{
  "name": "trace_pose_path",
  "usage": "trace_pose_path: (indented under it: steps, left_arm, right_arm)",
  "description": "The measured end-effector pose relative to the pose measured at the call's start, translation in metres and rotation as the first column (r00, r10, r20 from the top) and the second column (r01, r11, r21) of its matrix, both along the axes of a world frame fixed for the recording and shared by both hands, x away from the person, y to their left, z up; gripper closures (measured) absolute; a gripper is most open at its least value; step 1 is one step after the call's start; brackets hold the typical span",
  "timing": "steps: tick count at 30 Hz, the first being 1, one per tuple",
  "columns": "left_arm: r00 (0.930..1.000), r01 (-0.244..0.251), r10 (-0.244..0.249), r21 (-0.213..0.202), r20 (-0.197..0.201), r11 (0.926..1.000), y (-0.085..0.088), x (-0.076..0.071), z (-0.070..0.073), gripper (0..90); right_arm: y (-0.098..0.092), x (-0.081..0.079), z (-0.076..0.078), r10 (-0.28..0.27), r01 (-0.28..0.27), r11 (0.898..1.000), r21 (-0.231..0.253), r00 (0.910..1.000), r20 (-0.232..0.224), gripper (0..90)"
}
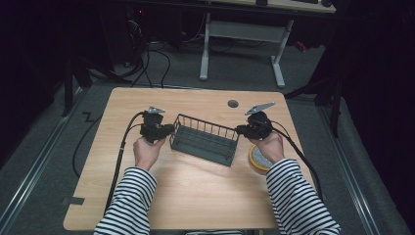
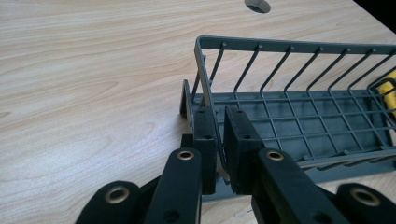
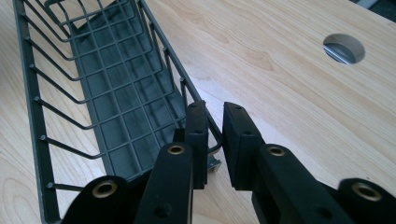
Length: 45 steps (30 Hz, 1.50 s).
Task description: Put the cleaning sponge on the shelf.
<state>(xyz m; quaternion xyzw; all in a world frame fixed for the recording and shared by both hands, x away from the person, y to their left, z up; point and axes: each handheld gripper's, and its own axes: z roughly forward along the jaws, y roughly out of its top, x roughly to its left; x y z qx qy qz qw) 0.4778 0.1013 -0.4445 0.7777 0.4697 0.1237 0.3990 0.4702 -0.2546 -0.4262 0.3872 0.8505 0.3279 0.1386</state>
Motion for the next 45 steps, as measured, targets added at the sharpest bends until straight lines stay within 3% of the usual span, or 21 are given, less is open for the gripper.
trace_pose_path:
  steps: [4,8,13,19,21,26,29,34,38,45]
  left_arm:
    - [1.0,0.005,-0.005,-0.001,-0.005,1.0,-0.005,0.002,0.0,84.2]
    - [0.9999,0.011,-0.011,0.002,-0.012,0.9999,-0.006,0.004,0.001,84.0]
    - [0.9998,0.021,-0.021,0.018,0.0,0.9996,-0.008,0.003,0.002,83.6]
    - [0.9998,0.018,-0.018,0.001,0.007,0.9998,-0.008,0.003,0.002,82.6]
    - [0.9998,0.016,-0.016,-0.009,0.012,0.9998,-0.007,0.002,0.004,77.4]
    - [0.9994,0.003,-0.003,-0.021,0.036,0.9998,-0.003,-0.002,0.01,52.4]
    - [0.9986,-0.003,0.004,-0.024,0.053,0.9997,0.003,-0.007,0.014,44.6]
    - [0.9967,-0.029,0.03,-0.018,0.076,0.9994,0.017,-0.02,0.016,37.9]
    - [0.9955,-0.044,0.044,-0.012,0.083,0.999,0.028,-0.032,0.014,35.5]
    - [0.9955,-0.06,0.06,0.0,0.073,0.9982,0.043,-0.052,0.002,33.1]
  right_arm:
    - [-0.002,-0.004,0.002,-0.009,0.009,0.999,-0.032,0.9999,0.006,80.9]
    - [-0.008,-0.005,0.0,-0.015,0.015,1.0,0.009,0.9999,-0.006,80.7]
    - [-0.008,-0.007,0.0,-0.019,0.019,1.0,0.007,0.9998,0.0,80.5]
    - [-0.01,-0.008,-0.002,-0.03,0.03,0.999,0.022,0.9995,0.005,78.3]
    - [-0.01,-0.008,-0.001,-0.031,0.031,0.999,0.017,0.9995,0.006,74.4]
    - [-0.012,-0.013,0.002,-0.054,0.054,0.998,0.013,0.9982,0.025,62.7]
    - [-0.015,-0.017,0.006,-0.075,0.073,0.997,0.028,0.9962,0.046,57.6]
    - [-0.029,-0.023,0.009,-0.11,0.106,0.992,0.066,0.9918,0.065,53.5]
    - [-0.043,-0.03,0.009,-0.145,0.14,0.988,0.066,0.9863,0.078,52.7]
    - [-0.07,-0.039,0.005,-0.212,0.206,0.975,0.082,0.9742,0.077,52.4]
